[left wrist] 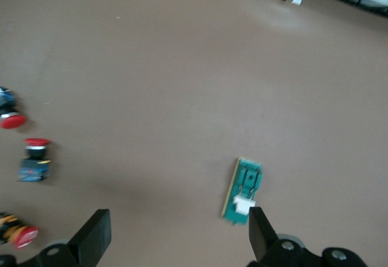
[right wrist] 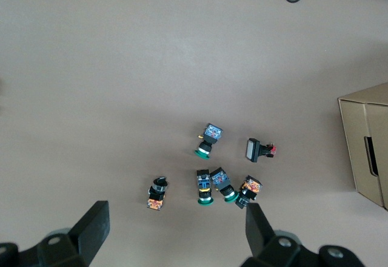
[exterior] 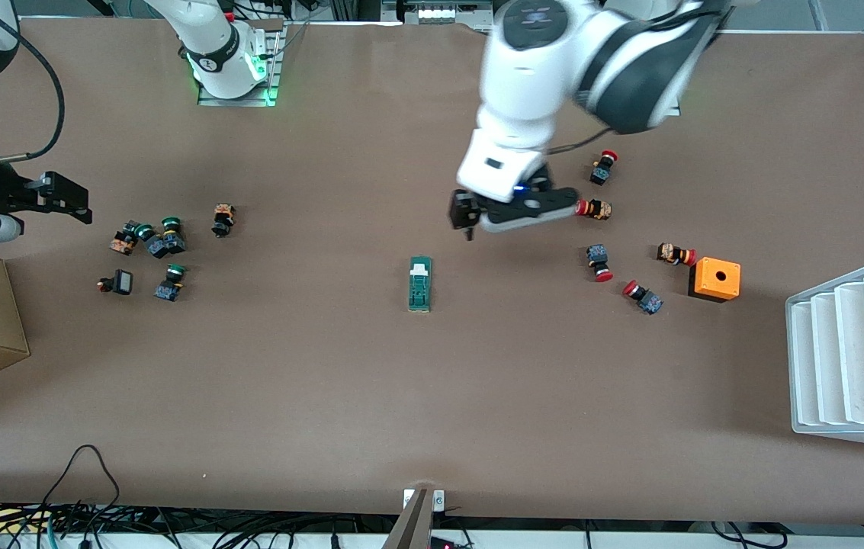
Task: Close load switch with both arms
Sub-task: 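Move the left gripper over the green switch base, then lower the left gripper onto the switch base while the right gripper approaches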
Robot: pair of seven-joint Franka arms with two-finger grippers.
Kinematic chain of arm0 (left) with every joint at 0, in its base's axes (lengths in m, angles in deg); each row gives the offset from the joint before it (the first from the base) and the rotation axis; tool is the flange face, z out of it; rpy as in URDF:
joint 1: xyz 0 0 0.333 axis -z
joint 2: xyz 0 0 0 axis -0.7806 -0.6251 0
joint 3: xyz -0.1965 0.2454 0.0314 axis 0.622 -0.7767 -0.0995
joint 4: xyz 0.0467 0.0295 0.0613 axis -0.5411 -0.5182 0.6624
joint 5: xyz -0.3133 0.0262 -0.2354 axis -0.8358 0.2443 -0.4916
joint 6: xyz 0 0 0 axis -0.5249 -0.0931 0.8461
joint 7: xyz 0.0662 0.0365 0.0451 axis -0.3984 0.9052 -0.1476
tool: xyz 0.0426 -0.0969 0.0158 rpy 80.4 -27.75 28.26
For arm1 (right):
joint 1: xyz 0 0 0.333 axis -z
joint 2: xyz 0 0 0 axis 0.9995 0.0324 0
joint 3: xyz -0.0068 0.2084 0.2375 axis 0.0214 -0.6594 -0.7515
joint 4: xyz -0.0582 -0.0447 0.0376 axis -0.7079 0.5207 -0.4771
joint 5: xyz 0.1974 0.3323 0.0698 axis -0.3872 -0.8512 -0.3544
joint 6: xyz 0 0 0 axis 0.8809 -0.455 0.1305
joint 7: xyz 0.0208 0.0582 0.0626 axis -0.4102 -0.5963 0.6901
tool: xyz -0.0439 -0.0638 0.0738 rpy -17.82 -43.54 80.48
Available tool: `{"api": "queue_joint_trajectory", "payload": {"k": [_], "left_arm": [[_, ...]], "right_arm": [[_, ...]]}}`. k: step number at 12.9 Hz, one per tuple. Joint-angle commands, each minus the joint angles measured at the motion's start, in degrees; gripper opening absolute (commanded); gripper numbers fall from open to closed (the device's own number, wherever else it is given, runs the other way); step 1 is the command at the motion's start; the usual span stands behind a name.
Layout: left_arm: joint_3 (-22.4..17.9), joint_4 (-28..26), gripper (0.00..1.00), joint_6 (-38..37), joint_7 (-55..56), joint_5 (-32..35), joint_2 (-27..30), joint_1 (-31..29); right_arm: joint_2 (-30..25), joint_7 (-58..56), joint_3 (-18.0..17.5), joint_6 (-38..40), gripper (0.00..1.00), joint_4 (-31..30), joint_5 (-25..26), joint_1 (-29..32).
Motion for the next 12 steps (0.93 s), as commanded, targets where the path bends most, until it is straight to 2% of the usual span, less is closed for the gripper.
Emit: {"api": "queue_joint_trajectory", "payload": {"k": [1,4,6,8,11,12], "left_arm": [[1.9,-6.3,1.00,9.7,12.0,11.8,-1.9,1.1],[6.5,-8.1,1.00,11.1,24.9,27.0,-6.4,1.4],[8.0,-9.0,1.00,11.1,37.0,40.2,-10.9,3.0],[9.1,-10.0,1.00,11.1,46.9,52.7,-15.0,4.1],[9.1,-10.3,1.00,10.6,56.2,66.5,-20.0,5.7],[9.1,-10.4,1.00,10.2,59.0,71.8,-21.9,6.0]], "right_arm": [[-0.2,-1.2,0.0,1.4,0.99,0.5,-0.4,0.5],[0.4,-1.9,0.0,2.5,0.99,0.5,-0.4,0.6],[1.5,-1.7,-0.1,1.8,0.99,1.2,-0.6,0.6],[4.3,-1.4,-0.2,2.4,0.99,4.8,-1.0,0.5],[8.6,5.3,-0.2,1.7,0.99,8.8,-7.5,0.5],[10.1,8.1,-0.4,1.6,0.99,10.0,-7.8,0.3]]}}
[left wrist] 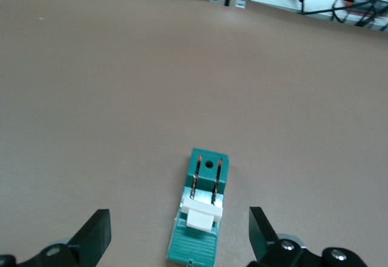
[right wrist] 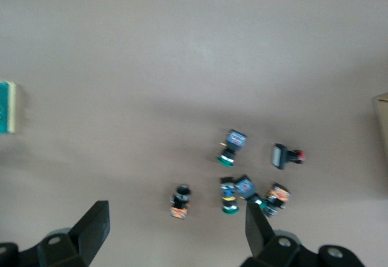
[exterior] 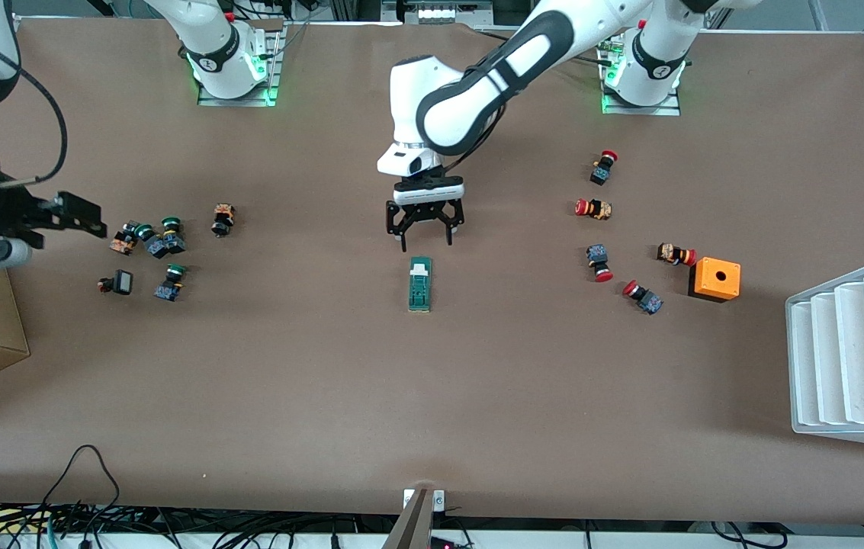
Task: Close load switch with both arms
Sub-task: 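Lower the left gripper onto the switch base while the right gripper approaches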
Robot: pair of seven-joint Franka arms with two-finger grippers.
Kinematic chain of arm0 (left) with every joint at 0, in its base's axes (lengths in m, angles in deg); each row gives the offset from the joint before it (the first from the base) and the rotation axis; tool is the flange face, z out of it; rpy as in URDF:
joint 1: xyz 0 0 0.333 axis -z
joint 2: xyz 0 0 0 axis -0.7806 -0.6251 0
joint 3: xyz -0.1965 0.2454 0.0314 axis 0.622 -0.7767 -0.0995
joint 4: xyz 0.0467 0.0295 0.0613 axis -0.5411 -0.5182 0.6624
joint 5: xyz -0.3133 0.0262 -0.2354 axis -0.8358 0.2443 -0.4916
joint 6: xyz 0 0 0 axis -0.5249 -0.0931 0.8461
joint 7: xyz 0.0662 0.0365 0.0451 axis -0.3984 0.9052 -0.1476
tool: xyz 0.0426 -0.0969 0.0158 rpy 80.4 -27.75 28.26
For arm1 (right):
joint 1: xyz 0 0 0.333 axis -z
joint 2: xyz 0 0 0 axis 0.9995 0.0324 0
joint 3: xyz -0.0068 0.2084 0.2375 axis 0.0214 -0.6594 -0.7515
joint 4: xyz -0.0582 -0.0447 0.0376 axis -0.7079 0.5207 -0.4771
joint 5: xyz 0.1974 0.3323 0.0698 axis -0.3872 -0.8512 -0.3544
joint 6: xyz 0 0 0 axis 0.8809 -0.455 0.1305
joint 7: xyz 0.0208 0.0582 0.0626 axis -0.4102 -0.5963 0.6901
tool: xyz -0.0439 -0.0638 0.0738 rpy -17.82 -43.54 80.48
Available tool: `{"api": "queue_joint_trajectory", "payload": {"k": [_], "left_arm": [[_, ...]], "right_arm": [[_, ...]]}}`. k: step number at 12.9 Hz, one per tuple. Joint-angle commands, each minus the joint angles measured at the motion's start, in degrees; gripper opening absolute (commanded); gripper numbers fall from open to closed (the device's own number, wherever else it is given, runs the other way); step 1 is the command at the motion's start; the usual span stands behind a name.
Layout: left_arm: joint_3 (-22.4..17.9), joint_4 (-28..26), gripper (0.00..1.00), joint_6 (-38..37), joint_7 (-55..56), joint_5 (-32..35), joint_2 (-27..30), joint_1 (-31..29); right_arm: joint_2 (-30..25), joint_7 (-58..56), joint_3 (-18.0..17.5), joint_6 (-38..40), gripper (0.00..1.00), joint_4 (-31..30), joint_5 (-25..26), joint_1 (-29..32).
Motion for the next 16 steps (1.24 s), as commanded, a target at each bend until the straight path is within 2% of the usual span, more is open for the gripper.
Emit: {"api": "queue_joint_trajectory", "payload": {"k": [1,3,6,10,13,16], "left_arm": [[0.3,0.7,1.00,-1.2,8.0,11.7,-4.4,0.8],[0.3,0.7,1.00,-3.2,12.3,17.4,-7.0,1.6],[0.3,1.5,1.00,-7.2,13.4,24.1,-10.8,2.4],[0.3,4.0,1.00,-10.3,13.4,25.8,-14.6,4.5],[0.3,4.6,1.00,-10.4,13.4,27.7,-16.1,5.4],[-0.2,5.7,1.00,-10.4,13.1,31.3,-16.8,5.6]], "right_arm": [[5.6,7.6,-0.7,0.4,0.99,6.2,-1.9,-0.2],[8.7,14.1,-0.7,-1.1,0.99,8.4,-2.1,-2.9],[11.8,25.9,-0.7,-8.0,0.99,8.5,-3.8,-6.6],[16.8,45.8,-0.7,-17.7,0.99,8.6,-4.5,-13.1],[19.6,57.2,-0.6,-22.0,0.97,8.6,-4.5,-16.6],[21.8,68.1,-0.4,-24.9,0.72,8.8,-6.4,-20.3]]}}
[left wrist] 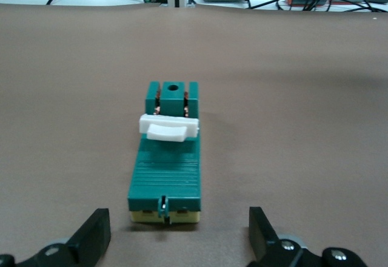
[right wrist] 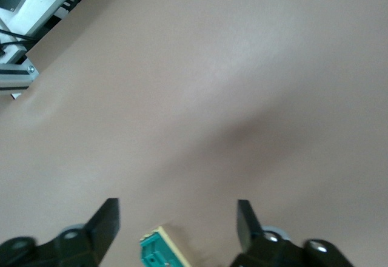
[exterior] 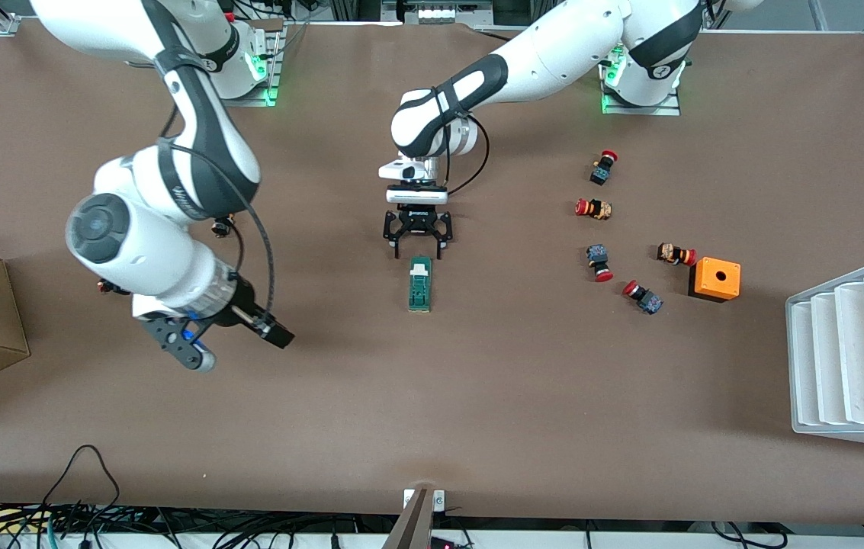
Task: Close load switch with both arms
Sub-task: 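Grasp the white switch handle with the right gripper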
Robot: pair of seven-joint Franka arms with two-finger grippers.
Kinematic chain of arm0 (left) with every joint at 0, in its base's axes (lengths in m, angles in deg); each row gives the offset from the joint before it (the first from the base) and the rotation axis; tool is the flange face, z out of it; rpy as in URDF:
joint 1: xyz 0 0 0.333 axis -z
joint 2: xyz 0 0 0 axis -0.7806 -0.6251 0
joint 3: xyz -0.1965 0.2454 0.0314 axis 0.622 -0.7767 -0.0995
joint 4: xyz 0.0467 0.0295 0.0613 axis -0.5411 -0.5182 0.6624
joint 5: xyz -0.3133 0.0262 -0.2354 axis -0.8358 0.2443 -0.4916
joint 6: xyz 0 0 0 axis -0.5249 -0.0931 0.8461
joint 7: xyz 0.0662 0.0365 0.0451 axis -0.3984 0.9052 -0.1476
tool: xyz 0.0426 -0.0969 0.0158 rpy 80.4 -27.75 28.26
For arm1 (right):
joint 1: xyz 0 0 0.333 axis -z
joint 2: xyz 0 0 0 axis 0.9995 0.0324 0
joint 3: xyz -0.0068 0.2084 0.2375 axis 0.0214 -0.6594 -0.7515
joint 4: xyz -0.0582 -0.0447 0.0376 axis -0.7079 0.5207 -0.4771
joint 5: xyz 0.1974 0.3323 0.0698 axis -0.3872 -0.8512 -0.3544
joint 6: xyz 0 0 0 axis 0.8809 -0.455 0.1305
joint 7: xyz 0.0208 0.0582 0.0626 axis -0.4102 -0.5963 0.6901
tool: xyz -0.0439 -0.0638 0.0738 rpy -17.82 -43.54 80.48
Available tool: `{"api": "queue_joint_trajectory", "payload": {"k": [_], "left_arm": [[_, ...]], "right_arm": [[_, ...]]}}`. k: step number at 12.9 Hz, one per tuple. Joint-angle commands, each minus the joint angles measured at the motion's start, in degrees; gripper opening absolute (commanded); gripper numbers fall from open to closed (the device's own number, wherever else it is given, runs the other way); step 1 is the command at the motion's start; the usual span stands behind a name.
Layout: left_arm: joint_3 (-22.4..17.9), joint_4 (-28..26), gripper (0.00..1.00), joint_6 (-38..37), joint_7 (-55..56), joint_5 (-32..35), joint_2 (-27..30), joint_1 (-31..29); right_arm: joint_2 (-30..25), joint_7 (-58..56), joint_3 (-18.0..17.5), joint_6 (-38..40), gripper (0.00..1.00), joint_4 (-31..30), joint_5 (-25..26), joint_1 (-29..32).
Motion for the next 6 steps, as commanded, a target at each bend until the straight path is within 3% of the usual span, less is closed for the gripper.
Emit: {"api": "queue_joint_trajectory", "payload": {"k": [1,3,6], "left_arm": [[-0.3,4.0,0.97,-0.1,0.6,4.4,-2.9,0.6],[-0.5,4.1,0.90,0.0,0.5,4.7,-3.4,0.6],[-1.4,3.6,0.90,0.0,0.6,5.6,-3.4,0.4]], "right_arm": [[2.7,9.5,1.1,-1.8,0.67,2.3,-2.5,-4.0],[4.5,18.5,1.2,-4.2,0.63,2.3,-2.7,-6.8],[6.4,28.2,1.1,-5.1,0.63,2.2,-2.7,-10.1]]}}
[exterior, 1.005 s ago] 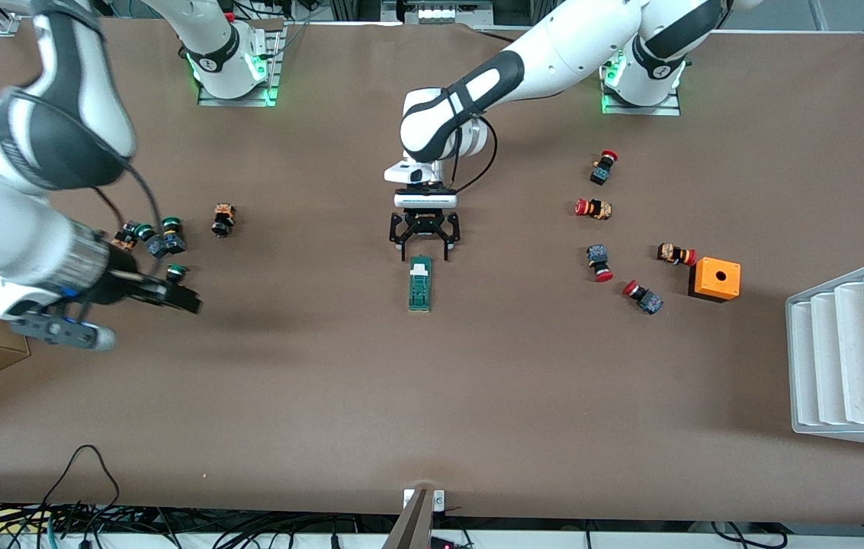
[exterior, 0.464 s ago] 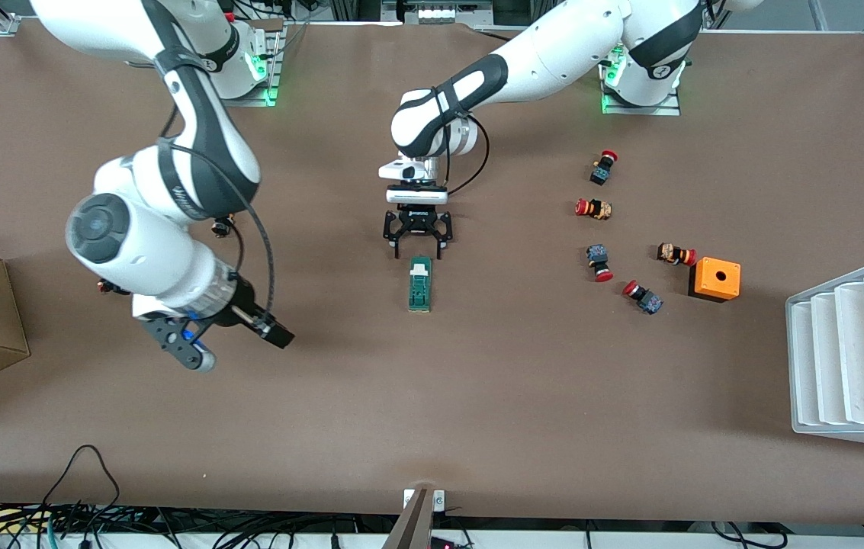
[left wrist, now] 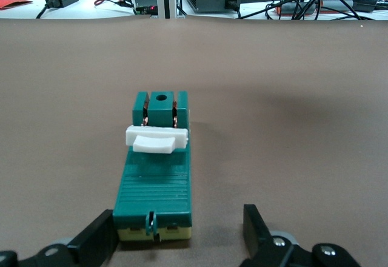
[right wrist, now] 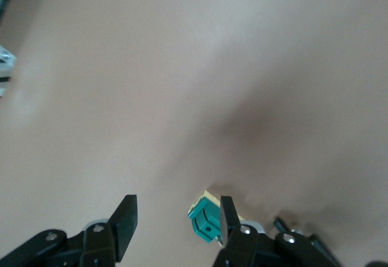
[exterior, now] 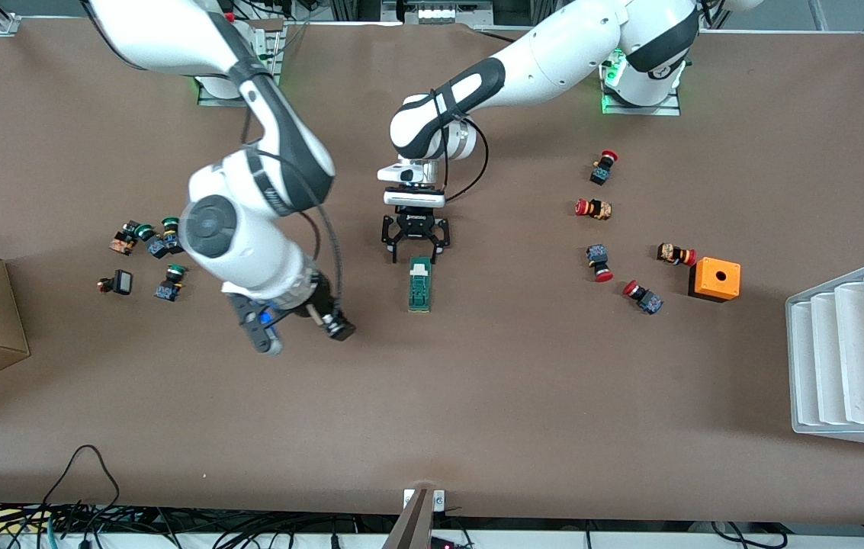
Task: Close load switch with both arms
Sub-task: 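Grasp the white switch handle with the right gripper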
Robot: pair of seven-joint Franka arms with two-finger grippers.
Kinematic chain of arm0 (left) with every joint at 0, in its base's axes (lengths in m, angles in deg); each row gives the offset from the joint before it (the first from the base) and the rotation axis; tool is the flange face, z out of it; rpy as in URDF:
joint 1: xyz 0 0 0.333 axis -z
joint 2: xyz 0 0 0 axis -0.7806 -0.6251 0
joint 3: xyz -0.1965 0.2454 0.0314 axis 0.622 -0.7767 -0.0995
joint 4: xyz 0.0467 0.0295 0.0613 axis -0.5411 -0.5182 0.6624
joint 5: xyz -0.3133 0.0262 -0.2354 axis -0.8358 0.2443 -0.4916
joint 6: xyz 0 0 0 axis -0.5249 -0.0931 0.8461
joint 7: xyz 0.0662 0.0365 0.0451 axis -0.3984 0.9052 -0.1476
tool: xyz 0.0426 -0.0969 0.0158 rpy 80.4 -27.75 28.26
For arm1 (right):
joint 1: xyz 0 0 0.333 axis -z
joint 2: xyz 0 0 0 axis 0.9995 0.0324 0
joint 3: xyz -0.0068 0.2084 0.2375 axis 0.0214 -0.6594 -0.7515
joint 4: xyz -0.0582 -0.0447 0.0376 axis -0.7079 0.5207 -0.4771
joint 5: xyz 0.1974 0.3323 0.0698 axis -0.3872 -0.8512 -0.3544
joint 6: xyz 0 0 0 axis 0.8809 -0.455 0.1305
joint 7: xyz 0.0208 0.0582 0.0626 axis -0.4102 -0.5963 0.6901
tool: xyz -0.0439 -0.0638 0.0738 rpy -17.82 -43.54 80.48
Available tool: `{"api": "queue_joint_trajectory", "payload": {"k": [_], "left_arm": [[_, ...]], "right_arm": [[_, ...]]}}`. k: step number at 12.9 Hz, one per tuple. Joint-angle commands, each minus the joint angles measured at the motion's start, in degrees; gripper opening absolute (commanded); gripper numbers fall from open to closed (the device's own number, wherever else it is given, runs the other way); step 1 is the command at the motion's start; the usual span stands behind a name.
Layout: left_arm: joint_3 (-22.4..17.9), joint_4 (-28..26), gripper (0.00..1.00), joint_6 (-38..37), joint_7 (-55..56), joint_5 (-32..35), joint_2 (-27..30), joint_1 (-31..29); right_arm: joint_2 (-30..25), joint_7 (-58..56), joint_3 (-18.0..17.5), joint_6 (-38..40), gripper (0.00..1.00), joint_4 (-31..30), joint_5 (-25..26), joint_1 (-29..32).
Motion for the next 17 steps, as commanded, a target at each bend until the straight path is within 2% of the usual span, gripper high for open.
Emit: {"api": "queue_joint_trajectory", "payload": {"k": [1,3,6,9,11,17], "left_arm": [[-1.4,2.0,0.89,0.7,0.6,3.0,-2.0,0.3],[-1.4,2.0,0.79,0.8,0.5,3.0,-2.0,0.3],[-1.5,1.8,0.46,0.8,0.5,3.0,-2.0,0.2],[-1.9,1.7,0.24,0.8,0.5,3.1,-2.1,0.2],[-1.9,1.7,0.21,0.8,0.6,3.1,-2.1,0.2],[-1.9,1.7,0.22,0.8,0.6,3.1,-2.1,0.3]], "right_arm": [[2.5,8.1,0.9,-1.1,0.63,1.9,-1.1,-2.6],[3.8,12.8,0.8,-2.4,0.63,1.8,-1.1,-4.8],[6.7,18.6,0.8,-5.5,0.58,1.4,-1.0,-8.1],[7.5,20.9,0.8,-6.4,0.56,-0.2,-0.9,-10.1],[7.4,22.4,0.3,-6.4,0.56,-1.6,-0.4,-10.3],[5.0,24.1,-2.0,-8.8,0.56,-7.7,0.6,-10.4]]}}
